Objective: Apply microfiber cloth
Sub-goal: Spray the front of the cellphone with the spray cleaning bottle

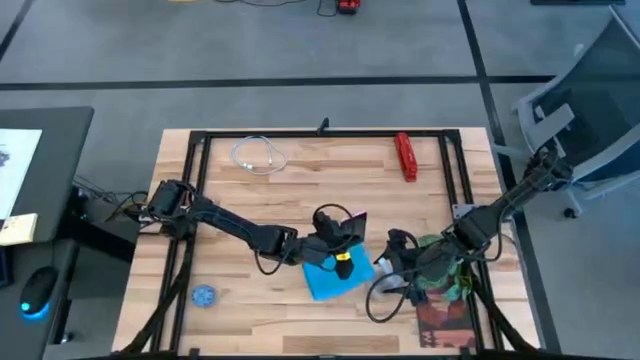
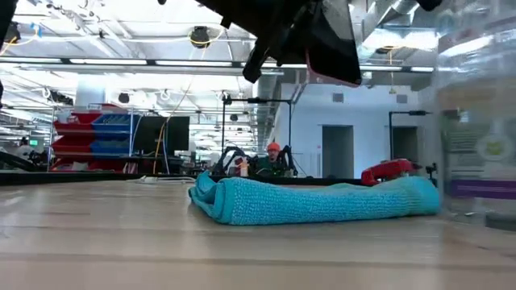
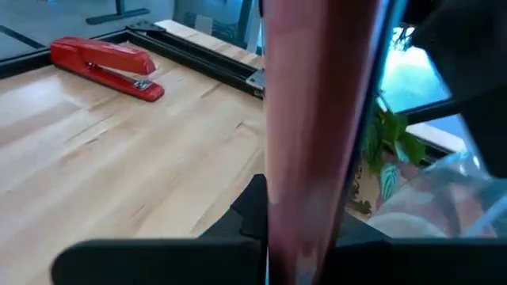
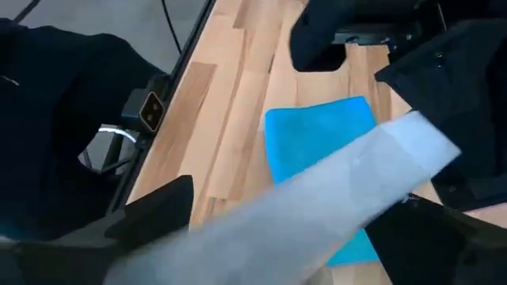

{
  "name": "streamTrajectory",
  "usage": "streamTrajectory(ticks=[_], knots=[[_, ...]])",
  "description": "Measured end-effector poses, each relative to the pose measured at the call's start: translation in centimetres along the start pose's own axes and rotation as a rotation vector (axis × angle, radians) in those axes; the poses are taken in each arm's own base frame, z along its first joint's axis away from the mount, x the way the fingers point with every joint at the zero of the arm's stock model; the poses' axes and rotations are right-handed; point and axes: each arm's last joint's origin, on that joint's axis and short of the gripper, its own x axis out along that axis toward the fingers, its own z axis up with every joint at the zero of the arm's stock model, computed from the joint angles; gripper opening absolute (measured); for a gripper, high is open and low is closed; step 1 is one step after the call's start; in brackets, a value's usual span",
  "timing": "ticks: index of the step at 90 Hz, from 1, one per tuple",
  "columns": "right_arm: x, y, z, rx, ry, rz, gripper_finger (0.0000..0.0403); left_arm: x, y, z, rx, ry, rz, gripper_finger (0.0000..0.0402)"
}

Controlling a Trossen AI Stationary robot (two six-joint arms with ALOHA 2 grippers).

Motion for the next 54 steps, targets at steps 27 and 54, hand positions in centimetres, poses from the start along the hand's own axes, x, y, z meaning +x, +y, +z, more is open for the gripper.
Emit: streamTrajectory(ticks=[27, 54], knots=[[-0.12, -0.22, -0.31, 0.043, 0.029, -0.043, 0.0198, 0.00, 0.03, -0.19, 0.010, 0.026, -0.011, 0.0008], [-0.09, -0.19, -0.28, 0.025, 0.023, -0.042, 0.0246, -0.09, -0.05, -0.36, 0.026, 0.039, -0.015, 0.0008]])
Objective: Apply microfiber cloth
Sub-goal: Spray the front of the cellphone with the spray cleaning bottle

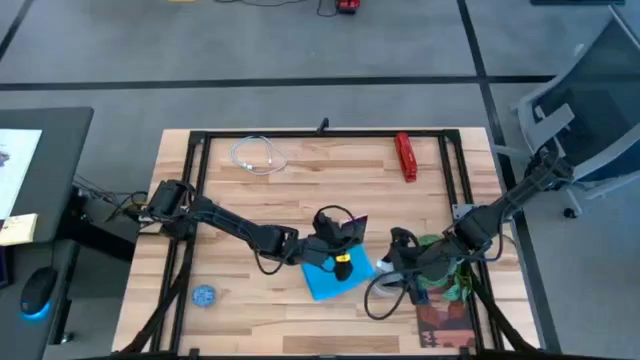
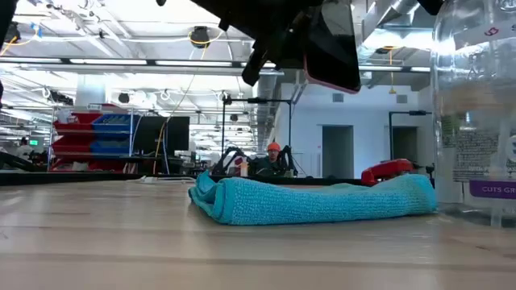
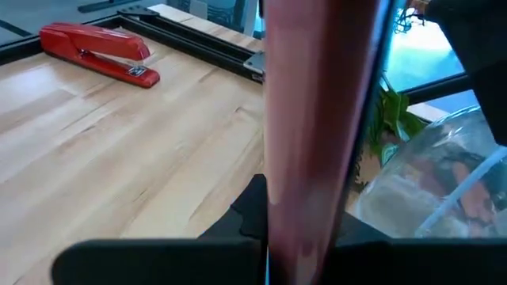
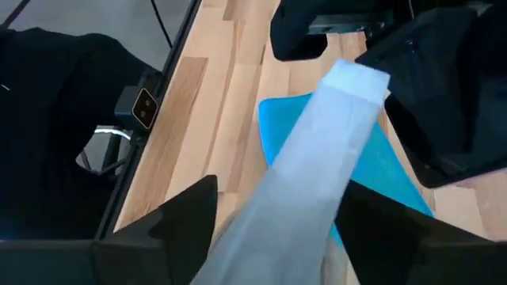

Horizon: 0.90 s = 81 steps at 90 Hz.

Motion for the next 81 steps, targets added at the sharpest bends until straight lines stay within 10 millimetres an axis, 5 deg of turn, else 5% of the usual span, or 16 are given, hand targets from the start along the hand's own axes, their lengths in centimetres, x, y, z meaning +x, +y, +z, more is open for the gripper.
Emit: streamTrajectory(ticks=[19, 55, 67, 81], knots=[[-1.4, -0.1, -1.5, 0.108, 0.094, -0.067, 0.0246, -0.5, -0.2, -0.9, 0.055, 0.064, 0.015, 0.0008], [-4.9, 2.0, -3.9, 0.202, 0.040, -0.187, 0.0123, -2.0, -1.7, -4.2, 0.076, 0.237, -0.104, 0.0008], [-5.7, 2.2, -4.2, 0.205, 0.053, -0.210, 0.0129, -2.1, -0.7, -5.8, 0.075, 0.280, -0.075, 0.0008], [-6.8, 2.1, -3.0, 0.234, 0.082, -0.187, 0.0194, -2.1, -0.4, -6.3, 0.077, 0.284, -0.070, 0.0008]])
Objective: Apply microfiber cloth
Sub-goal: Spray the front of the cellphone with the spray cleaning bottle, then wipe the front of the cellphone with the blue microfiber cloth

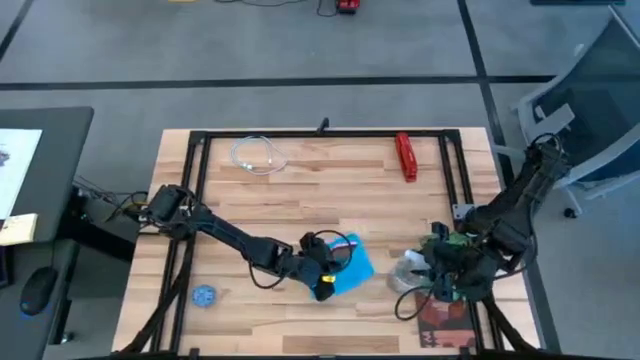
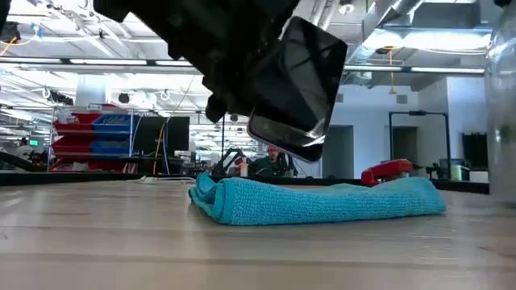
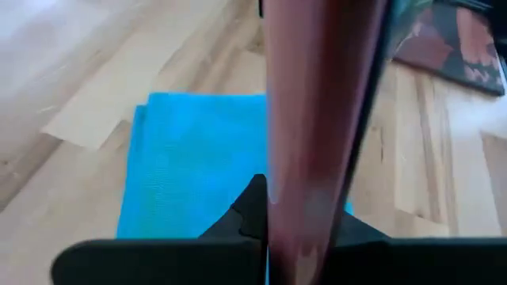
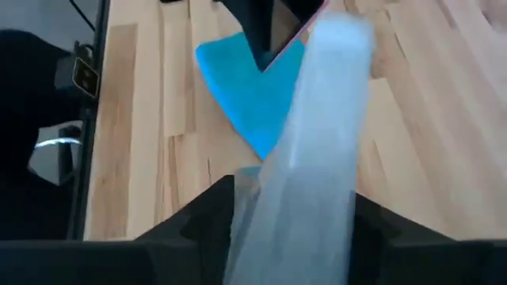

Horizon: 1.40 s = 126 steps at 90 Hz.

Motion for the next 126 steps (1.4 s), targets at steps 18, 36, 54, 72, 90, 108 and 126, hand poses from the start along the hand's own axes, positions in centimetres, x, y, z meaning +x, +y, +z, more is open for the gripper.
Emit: streamTrajectory(ticks=[18, 36, 54, 72, 90, 108, 126], knots=[[-2.1, -0.6, 1.7, 0.001, 0.031, -0.026, 0.0233, 0.0, 0.1, -0.2, 0.020, 0.012, -0.003, 0.0008], [-5.3, -1.0, 4.2, -0.016, -0.009, -0.024, 0.0228, -0.1, 0.4, -1.1, 0.069, 0.113, 0.009, 0.0008], [-6.9, 0.4, 8.3, -0.167, -0.222, -0.028, 0.0221, -0.1, 1.5, -2.2, 0.124, 0.187, 0.078, 0.0008], [-3.3, 2.1, 12.4, -0.228, -0.310, -0.057, 0.0212, -0.5, 2.0, -2.7, 0.222, 0.286, 0.075, 0.0009], [5.9, 1.5, 13.9, -0.249, -0.059, -0.112, 0.0203, -1.1, 2.7, -3.5, 0.284, 0.413, 0.121, 0.0009], [12.8, 0.8, 13.7, -0.278, 0.097, -0.185, 0.0199, -2.2, 3.0, -4.5, 0.340, 0.512, 0.180, 0.0009], [17.7, 1.4, 12.3, -0.343, 0.162, -0.171, 0.0199, -4.1, 3.5, -5.2, 0.370, 0.595, 0.241, 0.0008]])
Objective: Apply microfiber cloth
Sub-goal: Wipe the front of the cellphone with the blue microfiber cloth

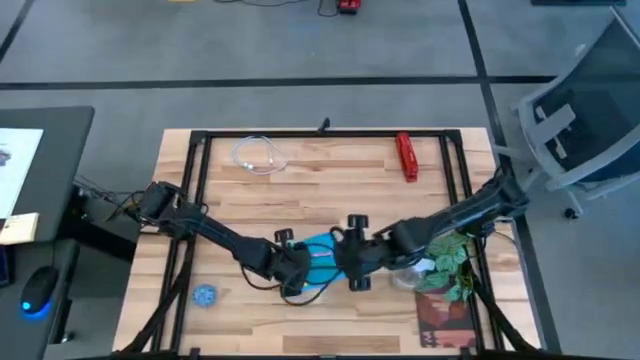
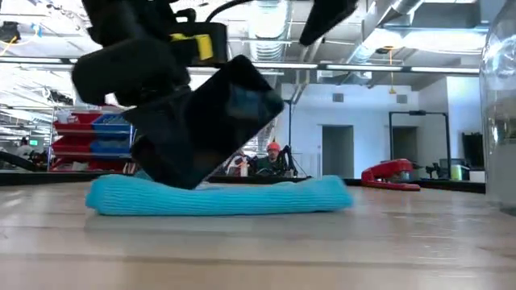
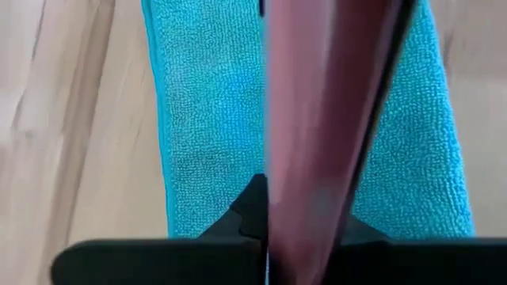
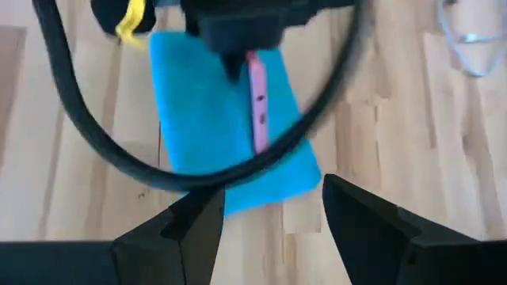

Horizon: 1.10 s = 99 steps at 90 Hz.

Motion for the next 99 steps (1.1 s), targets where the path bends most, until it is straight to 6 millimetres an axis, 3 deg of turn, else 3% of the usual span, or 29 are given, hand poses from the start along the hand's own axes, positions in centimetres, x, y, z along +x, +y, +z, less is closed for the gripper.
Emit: streamTrajectory(ticks=[10, 25, 54, 74, 87, 99], knots=[[2.0, 0.7, -0.7, -0.004, 0.009, -0.003, 0.0199, -0.8, 0.7, -0.9, -0.022, 0.017, -0.010, 0.0008], [3.9, 1.1, -1.0, 0.049, -0.149, -0.003, 0.0199, -2.1, 1.3, -2.0, -0.043, -0.008, -0.047, 0.0007], [6.6, -0.8, -1.0, 0.125, -0.389, -0.027, 0.0199, -2.8, 0.7, -2.2, -0.009, -0.041, -0.084, 0.0007], [7.1, -1.4, -1.6, 0.106, -0.308, 0.064, 0.0198, -3.2, 0.2, -1.8, -0.034, -0.132, -0.072, 0.0007], [7.0, -0.7, -2.2, 0.118, -0.254, 0.078, 0.0196, -4.0, -0.2, -2.2, -0.063, -0.206, -0.018, 0.0003], [8.0, 0.4, -2.9, 0.173, -0.237, 0.099, 0.0196, -5.4, 0.2, -3.1, -0.159, -0.355, -0.081, 0.0002]])
